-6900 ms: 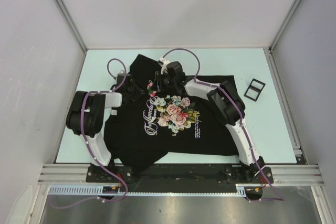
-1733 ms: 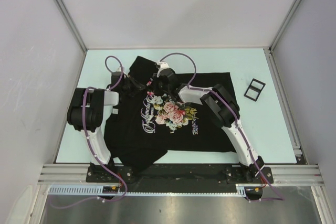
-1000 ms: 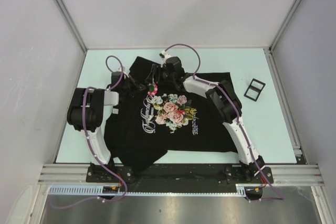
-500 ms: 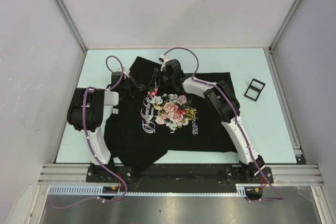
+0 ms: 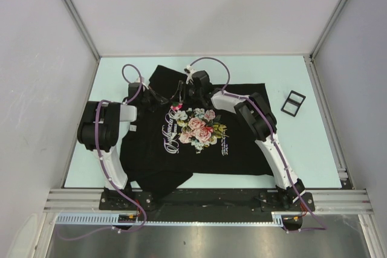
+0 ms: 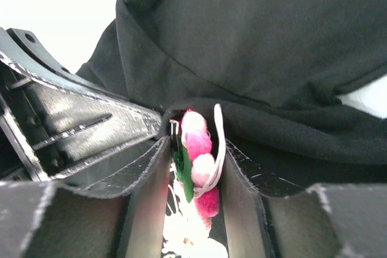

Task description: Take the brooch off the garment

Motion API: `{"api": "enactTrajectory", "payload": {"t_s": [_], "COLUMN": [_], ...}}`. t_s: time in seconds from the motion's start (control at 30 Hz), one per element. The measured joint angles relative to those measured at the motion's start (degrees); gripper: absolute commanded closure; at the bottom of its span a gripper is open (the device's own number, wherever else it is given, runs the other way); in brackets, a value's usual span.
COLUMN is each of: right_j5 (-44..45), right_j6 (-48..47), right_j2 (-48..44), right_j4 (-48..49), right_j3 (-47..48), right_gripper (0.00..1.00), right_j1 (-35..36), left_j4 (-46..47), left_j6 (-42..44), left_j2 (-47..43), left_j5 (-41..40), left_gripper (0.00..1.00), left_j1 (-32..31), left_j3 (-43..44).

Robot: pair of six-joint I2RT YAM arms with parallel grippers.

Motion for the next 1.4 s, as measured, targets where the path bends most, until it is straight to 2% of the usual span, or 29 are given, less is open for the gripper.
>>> {"api": "enactTrajectory", "payload": {"t_s": [0.47, 0.67, 0.83, 1.0, 1.4], "right_j5": [-2.8, -3.6, -4.1, -4.3, -5.2], "right_j6": [2.6, 3.6, 4.2, 4.6, 6.0], "right_j2": [-0.5, -0.5, -0.5, -0.5, -0.6], "right_j4": [5.8, 6.8, 7.0, 7.3, 9.3], "right_j3": [-4.0, -4.7, -4.9, -5.1, -6.2], "right_gripper": [0.55, 0.64, 0.68, 0.55, 0.63], "right_j1": [-1.2, -1.5, -1.6, -1.7, -2.1], "left_j4": [0.0, 0.0, 0.0, 0.0, 0.0], "left_j6": [0.0, 0.1, 0.2, 0.4, 0.4], "left_j2": [0.1, 0.1, 0.2, 0.2, 0.2], "left_j5": [0.7, 1.1, 1.2, 1.2, 1.3], "left_gripper": [1.00, 1.00, 1.00, 1.00, 1.00], "left_j1": [0.0, 0.0, 0.0, 0.0, 0.0], "left_j3": [0.0, 0.0, 0.0, 0.0, 0.0]}}
